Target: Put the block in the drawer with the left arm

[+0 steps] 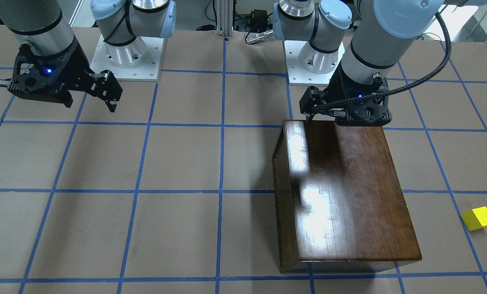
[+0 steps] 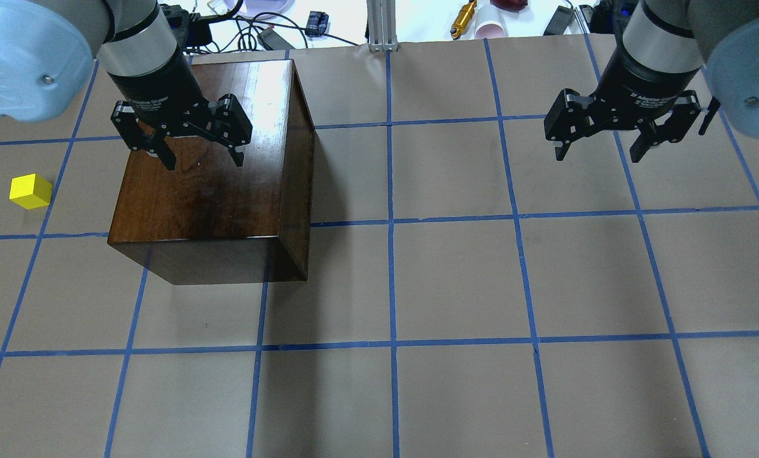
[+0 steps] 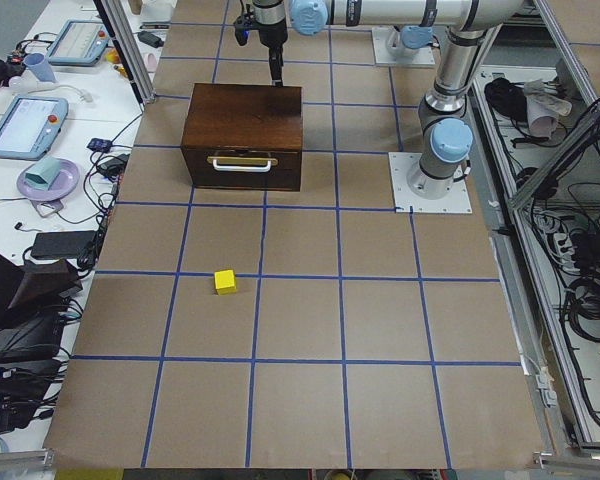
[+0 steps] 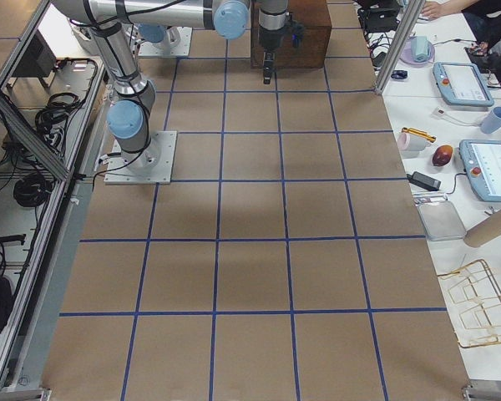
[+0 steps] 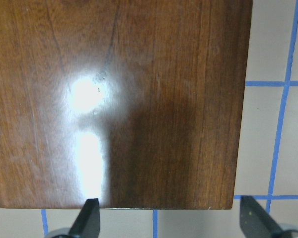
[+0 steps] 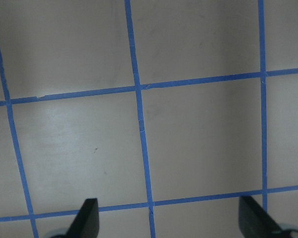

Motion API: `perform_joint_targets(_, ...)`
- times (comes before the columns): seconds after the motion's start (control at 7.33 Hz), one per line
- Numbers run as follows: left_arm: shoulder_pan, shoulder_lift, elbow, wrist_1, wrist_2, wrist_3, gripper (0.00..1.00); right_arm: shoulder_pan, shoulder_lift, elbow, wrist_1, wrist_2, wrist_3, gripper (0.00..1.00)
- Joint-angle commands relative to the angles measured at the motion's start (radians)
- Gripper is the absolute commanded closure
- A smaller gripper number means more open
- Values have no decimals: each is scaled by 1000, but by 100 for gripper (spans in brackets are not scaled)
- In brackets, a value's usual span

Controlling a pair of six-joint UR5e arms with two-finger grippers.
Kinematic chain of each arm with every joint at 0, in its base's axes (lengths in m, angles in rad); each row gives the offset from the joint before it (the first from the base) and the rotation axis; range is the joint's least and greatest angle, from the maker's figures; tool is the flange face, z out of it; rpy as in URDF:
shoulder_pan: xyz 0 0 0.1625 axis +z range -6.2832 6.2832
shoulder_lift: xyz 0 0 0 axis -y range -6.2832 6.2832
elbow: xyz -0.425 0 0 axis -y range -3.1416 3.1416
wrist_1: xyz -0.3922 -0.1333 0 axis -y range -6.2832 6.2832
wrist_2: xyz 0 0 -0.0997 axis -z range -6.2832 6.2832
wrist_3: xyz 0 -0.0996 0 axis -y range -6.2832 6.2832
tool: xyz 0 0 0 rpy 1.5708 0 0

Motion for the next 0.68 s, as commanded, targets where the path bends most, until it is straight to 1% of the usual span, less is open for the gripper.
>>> perform_joint_targets(0.0, 0, 0, 0, 0, 0, 2, 0, 1, 0, 0, 0, 0, 0, 0)
perform_joint_targets(0.55, 0, 5, 3, -2, -6, 8, 0, 1, 0, 1, 0, 0, 0, 0)
